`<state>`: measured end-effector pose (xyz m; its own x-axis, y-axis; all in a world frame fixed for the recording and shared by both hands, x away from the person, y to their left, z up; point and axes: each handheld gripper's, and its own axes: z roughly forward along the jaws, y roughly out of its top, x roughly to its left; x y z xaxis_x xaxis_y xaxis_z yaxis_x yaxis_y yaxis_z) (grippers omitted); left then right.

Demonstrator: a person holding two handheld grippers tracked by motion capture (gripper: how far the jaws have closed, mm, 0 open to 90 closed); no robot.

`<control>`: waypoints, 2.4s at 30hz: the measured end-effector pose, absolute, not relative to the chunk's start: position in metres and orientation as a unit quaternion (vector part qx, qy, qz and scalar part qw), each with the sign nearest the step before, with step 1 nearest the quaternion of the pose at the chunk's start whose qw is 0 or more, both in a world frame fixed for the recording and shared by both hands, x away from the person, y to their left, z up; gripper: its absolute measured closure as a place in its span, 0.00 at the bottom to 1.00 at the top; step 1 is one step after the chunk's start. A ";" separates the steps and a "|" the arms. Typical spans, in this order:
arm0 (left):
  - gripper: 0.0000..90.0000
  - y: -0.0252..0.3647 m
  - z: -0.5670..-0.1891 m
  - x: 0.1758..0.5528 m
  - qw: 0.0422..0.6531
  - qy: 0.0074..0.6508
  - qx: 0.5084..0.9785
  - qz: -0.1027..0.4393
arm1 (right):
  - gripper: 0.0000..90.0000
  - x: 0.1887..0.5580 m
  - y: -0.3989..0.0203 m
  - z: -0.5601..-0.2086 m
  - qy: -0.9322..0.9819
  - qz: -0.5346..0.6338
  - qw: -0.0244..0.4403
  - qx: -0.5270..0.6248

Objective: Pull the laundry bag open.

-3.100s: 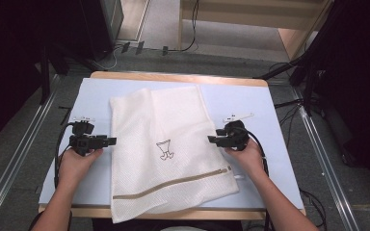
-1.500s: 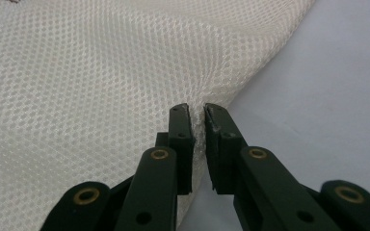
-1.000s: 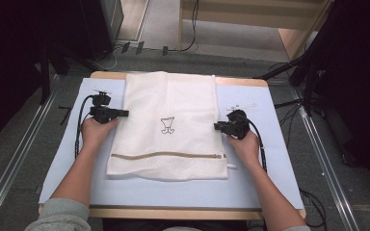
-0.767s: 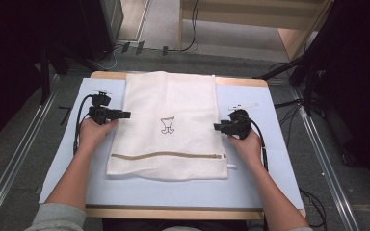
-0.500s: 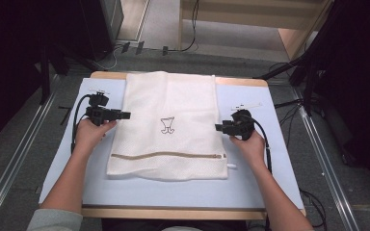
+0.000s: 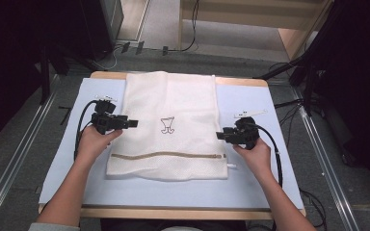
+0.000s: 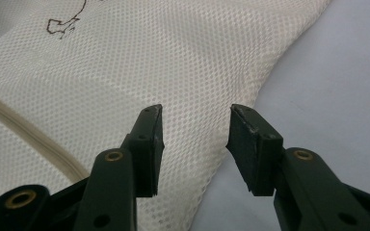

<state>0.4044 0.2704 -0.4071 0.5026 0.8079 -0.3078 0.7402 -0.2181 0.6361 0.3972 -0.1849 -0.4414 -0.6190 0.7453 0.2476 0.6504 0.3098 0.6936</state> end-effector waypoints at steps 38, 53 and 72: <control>0.44 0.194 -0.405 0.380 0.385 0.422 0.821 0.021 | 1.00 0.358 -0.190 -0.467 0.824 0.367 0.006 0.431; 0.47 0.178 -0.409 0.378 0.385 0.395 0.834 0.021 | 1.00 0.352 -0.175 -0.465 0.832 0.371 0.001 0.411; 0.53 0.154 -0.404 0.373 0.402 0.370 0.837 0.004 | 1.00 0.352 -0.188 -0.462 0.835 0.363 0.020 0.413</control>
